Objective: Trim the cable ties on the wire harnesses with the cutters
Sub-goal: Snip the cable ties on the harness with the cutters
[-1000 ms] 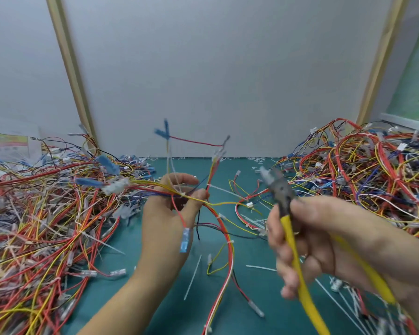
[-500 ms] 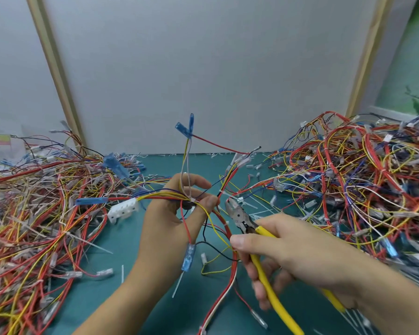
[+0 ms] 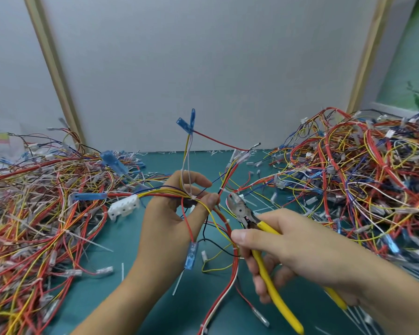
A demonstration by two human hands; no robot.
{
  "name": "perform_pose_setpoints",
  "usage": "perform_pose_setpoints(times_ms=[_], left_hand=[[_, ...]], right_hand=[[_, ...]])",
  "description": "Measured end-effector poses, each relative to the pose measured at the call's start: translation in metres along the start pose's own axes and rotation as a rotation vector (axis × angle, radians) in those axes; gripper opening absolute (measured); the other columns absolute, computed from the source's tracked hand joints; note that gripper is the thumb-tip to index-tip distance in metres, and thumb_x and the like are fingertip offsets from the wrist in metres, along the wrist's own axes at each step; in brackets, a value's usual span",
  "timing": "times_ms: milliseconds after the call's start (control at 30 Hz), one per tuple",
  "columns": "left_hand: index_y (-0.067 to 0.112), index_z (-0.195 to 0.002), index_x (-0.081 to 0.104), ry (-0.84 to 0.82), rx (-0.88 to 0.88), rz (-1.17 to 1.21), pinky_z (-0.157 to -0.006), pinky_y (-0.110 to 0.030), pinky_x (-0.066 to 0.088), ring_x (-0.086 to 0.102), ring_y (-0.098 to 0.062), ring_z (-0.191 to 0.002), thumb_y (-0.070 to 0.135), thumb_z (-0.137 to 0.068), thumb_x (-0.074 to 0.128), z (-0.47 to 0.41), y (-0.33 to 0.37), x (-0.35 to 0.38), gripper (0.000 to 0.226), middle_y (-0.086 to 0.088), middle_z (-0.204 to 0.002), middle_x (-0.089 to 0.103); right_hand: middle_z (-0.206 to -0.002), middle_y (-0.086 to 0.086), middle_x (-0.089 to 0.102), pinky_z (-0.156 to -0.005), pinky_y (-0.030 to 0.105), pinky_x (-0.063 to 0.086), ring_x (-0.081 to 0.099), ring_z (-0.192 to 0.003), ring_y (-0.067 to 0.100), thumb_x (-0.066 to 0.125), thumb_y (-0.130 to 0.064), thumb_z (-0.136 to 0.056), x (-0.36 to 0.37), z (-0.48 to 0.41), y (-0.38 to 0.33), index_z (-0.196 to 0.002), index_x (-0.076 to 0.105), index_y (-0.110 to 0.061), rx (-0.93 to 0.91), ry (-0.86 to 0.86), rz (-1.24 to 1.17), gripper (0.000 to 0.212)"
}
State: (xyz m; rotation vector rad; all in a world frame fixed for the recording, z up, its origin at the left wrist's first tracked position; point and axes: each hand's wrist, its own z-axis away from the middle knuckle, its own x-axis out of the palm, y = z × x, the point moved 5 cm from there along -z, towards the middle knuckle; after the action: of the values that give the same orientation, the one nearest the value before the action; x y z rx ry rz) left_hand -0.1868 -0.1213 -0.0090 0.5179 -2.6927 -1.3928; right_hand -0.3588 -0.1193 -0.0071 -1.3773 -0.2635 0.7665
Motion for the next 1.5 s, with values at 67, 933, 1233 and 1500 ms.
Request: perform_pose_setpoints(times_ms=[67,933,1233,1500], left_hand=[[0.03,-0.089,0.066,-0.004,0.001,-0.004,-0.065,-0.013,0.051,0.068,-0.016,-0.073,0.007,-0.087,0.073,0.001,0.001,0.001,0.024,0.004,-0.076,0.07],[0.031,-0.094,0.062,-0.043,0.035,-0.088,-0.08,-0.047,0.052,0.069,-0.02,-0.079,0.024,-0.08,0.074,0.002,0.009,0.003,0.019,-0.002,-0.076,0.069],[0.03,-0.095,0.063,-0.057,0.033,-0.085,-0.082,-0.046,0.051,0.067,-0.022,-0.08,0.024,-0.081,0.074,0.004,0.009,0.005,0.019,0.0,-0.077,0.069],[0.035,-0.086,0.064,-0.045,0.017,-0.051,-0.063,-0.012,0.05,0.067,-0.017,-0.07,0.004,-0.087,0.072,0.004,0.011,0.005,0.032,0.0,-0.076,0.07]], right_hand=[[-0.067,0.007,0.061,-0.053,0.031,0.055,0.065,-0.055,0.024,0.061,-0.031,-0.096,0.0,0.0,0.0,-0.078,0.058,-0.009,0.001,-0.002,0.002,0.029],[-0.06,0.005,0.057,-0.055,0.037,0.058,0.059,-0.052,0.022,0.063,-0.036,-0.094,-0.002,-0.001,0.003,-0.07,0.056,-0.012,0.009,0.026,0.029,0.035],[-0.062,0.005,0.059,-0.055,0.037,0.058,0.062,-0.053,0.023,0.064,-0.036,-0.093,-0.002,-0.002,0.004,-0.076,0.056,-0.009,0.027,0.026,0.009,0.033],[-0.059,0.005,0.056,-0.053,0.035,0.056,0.058,-0.051,0.022,0.064,-0.04,-0.092,-0.003,-0.004,0.006,-0.068,0.056,-0.011,0.019,0.037,0.033,0.039]])
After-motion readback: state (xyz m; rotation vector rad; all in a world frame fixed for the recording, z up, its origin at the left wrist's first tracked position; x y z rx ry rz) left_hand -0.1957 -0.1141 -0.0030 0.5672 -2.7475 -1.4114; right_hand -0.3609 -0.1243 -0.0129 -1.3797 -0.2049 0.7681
